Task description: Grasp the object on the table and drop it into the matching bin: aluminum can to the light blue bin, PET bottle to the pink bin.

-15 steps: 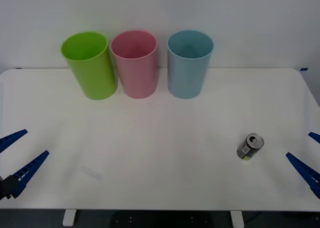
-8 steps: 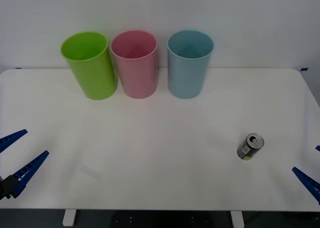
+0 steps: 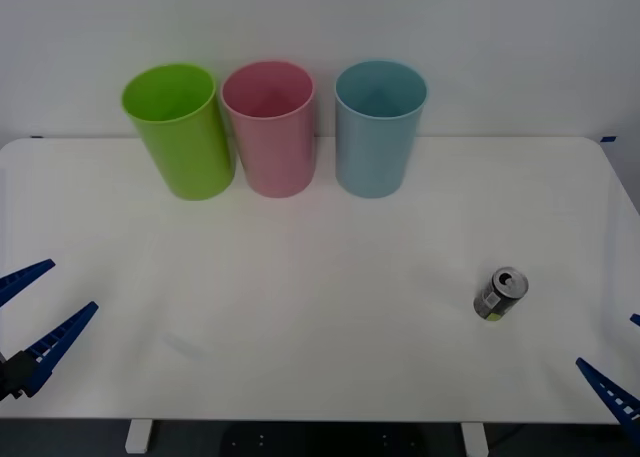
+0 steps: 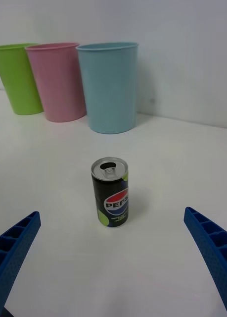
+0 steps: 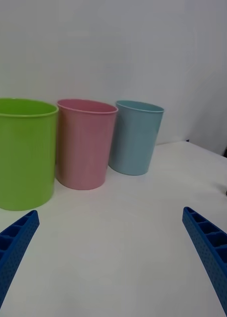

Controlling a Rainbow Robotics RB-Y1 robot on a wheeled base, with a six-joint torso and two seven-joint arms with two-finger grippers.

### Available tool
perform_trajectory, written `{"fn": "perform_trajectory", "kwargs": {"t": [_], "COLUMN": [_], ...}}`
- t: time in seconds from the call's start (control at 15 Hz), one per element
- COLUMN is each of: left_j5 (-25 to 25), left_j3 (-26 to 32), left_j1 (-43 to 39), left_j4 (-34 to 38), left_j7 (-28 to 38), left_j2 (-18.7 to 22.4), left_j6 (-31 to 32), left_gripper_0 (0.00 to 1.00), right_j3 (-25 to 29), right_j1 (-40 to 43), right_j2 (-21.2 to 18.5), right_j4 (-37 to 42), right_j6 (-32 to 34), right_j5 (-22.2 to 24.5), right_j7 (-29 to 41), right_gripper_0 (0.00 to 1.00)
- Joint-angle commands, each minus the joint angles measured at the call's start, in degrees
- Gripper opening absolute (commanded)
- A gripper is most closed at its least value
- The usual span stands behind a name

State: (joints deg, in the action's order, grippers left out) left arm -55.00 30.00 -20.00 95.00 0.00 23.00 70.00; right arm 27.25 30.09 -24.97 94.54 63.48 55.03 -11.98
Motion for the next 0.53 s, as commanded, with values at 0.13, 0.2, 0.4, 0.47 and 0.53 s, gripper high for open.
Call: {"fn": "perform_trajectory", "kwargs": {"t": [0.13, 0.2, 0.4, 0.47, 0.53], "left_j5": [0.00, 0.00, 0.00, 0.00, 0.00], "left_j3": [0.00, 0.00, 0.00, 0.00, 0.00], "left_j1": [0.00, 0.00, 0.00, 0.00, 0.00], "left_j4": [0.00, 0.00, 0.00, 0.00, 0.00], "left_j7": [0.00, 0.00, 0.00, 0.00, 0.00], "left_j2": [0.00, 0.00, 0.00, 0.00, 0.00], "left_j6": [0.00, 0.00, 0.00, 0.00, 0.00], "left_gripper_0": [1.00, 1.00, 1.00, 1.00, 1.00], "right_j3": [-4.31, -5.45, -7.65, -8.00, -9.06], "right_j1": [1.37, 1.55, 1.64, 1.73, 1.73], "right_j2": [0.01, 0.01, 0.36, 0.45, 0.45], "right_j4": [-0.06, -0.06, -0.06, -0.06, -0.06], "right_j6": [-4.94, -5.99, -8.46, -8.81, -10.04], "right_j5": [-0.01, -0.09, -0.36, -0.36, -0.45], "right_j7": [-2.97, -3.32, -4.64, -4.90, -5.25], "right_gripper_0": [1.00, 1.00, 1.00, 1.00, 1.00]}}
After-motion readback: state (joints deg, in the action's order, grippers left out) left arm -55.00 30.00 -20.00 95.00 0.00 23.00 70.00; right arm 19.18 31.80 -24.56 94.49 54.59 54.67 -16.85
